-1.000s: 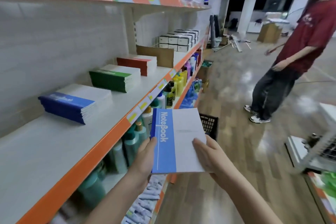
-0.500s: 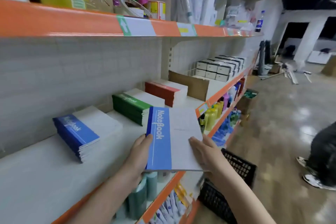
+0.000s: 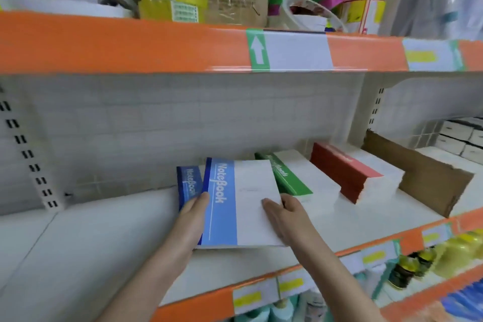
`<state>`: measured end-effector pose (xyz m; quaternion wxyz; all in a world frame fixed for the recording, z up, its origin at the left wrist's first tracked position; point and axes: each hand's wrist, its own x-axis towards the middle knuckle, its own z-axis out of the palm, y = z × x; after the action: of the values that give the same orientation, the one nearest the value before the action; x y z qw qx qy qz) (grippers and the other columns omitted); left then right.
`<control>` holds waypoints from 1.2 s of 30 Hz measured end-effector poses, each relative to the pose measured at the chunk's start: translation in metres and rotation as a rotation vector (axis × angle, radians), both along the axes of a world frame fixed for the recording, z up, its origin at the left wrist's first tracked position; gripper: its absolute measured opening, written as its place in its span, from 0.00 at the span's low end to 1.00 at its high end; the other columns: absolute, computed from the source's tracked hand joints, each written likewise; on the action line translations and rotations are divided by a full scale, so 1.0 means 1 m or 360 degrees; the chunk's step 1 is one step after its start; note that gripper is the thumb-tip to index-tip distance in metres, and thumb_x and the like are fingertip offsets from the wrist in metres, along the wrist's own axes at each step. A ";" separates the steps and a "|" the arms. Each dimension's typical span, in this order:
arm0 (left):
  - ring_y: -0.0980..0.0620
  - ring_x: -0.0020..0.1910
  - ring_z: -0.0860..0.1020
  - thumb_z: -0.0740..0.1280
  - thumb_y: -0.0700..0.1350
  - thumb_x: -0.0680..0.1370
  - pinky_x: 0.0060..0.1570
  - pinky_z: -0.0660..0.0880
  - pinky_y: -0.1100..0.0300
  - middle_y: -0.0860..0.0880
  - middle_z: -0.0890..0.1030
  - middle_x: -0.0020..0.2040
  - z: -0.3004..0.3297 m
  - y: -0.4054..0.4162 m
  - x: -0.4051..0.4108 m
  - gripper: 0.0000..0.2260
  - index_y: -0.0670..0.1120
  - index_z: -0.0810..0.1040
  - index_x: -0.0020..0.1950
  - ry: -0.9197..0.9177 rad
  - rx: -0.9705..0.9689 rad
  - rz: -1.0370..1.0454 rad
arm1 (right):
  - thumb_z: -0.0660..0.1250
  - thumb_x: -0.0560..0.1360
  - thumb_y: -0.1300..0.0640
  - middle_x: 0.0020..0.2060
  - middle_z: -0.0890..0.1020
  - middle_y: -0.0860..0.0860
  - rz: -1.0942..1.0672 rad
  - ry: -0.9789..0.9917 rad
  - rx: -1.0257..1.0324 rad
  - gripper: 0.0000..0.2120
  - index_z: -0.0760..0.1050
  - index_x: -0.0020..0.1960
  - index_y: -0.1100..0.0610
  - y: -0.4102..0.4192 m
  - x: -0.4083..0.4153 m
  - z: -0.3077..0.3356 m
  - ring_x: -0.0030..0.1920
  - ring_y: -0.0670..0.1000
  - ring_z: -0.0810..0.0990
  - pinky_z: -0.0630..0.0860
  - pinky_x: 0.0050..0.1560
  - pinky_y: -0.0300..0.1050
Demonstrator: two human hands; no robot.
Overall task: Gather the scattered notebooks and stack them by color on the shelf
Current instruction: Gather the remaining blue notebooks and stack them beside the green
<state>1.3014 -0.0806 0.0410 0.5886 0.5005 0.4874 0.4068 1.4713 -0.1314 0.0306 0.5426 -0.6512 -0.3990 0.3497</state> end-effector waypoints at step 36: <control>0.52 0.26 0.62 0.59 0.43 0.80 0.28 0.58 0.60 0.49 0.65 0.26 -0.026 0.092 -0.024 0.16 0.44 0.62 0.32 0.1614 0.0670 0.0339 | 0.60 0.78 0.47 0.55 0.75 0.57 0.0477 -0.1058 -0.0208 0.18 0.74 0.55 0.62 0.133 0.001 -0.025 0.48 0.59 0.80 0.78 0.50 0.52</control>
<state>1.2771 0.0117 0.0149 0.1234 0.6882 0.6656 0.2610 1.4727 0.0015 0.0052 0.2832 -0.6969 -0.6213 0.2194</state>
